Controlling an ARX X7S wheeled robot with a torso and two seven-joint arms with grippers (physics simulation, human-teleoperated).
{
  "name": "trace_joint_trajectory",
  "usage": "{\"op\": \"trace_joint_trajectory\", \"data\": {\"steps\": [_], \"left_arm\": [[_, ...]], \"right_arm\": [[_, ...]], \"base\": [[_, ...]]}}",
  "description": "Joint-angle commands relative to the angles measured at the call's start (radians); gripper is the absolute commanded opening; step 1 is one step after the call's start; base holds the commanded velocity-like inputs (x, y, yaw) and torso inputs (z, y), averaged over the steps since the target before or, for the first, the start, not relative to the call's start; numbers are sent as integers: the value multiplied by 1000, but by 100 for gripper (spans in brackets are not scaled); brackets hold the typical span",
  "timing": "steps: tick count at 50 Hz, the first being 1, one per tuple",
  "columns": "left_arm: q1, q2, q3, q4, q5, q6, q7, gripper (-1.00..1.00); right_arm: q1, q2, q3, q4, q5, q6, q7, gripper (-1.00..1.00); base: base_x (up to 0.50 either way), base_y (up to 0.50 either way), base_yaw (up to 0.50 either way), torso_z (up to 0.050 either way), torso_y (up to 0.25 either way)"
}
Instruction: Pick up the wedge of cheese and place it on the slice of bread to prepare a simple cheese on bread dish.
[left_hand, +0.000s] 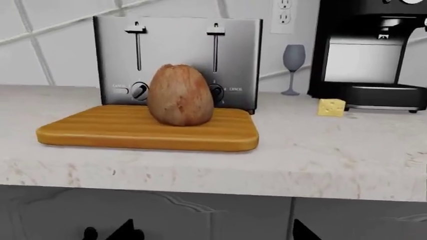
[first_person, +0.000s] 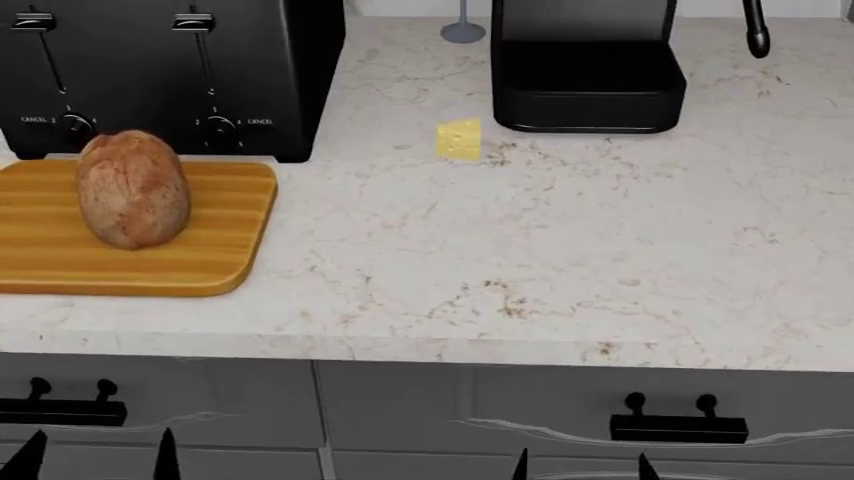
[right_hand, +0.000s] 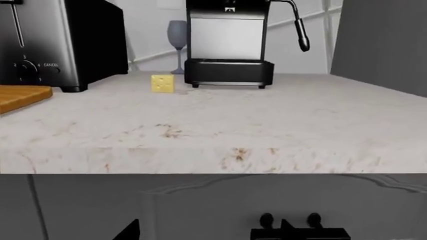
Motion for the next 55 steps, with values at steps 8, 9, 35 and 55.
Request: {"op": "trace_joint_trajectory", "data": {"steps": [8, 9, 35, 55], "left_arm": [[-14, -58, -21, 331, -32, -212, -76, 100], [-19, -61, -24, 344, -36, -222, -79, 100], [-181, -152, -123, 519, -113, -417, -121, 100], [-291, -214, -162, 621, -147, -563, -149, 100]], "right_arm": [[14, 69, 29, -284, 23, 221, 54, 100], [16, 73, 36, -292, 25, 223, 57, 100], [104, 157, 77, -502, 45, 450, 89, 100], [235, 217, 83, -613, 60, 632, 87, 100]], "base": [[0, 0, 0, 0, 0], [0, 0, 0, 0, 0], [0, 0, 0, 0, 0], [0, 0, 0, 0, 0]]}}
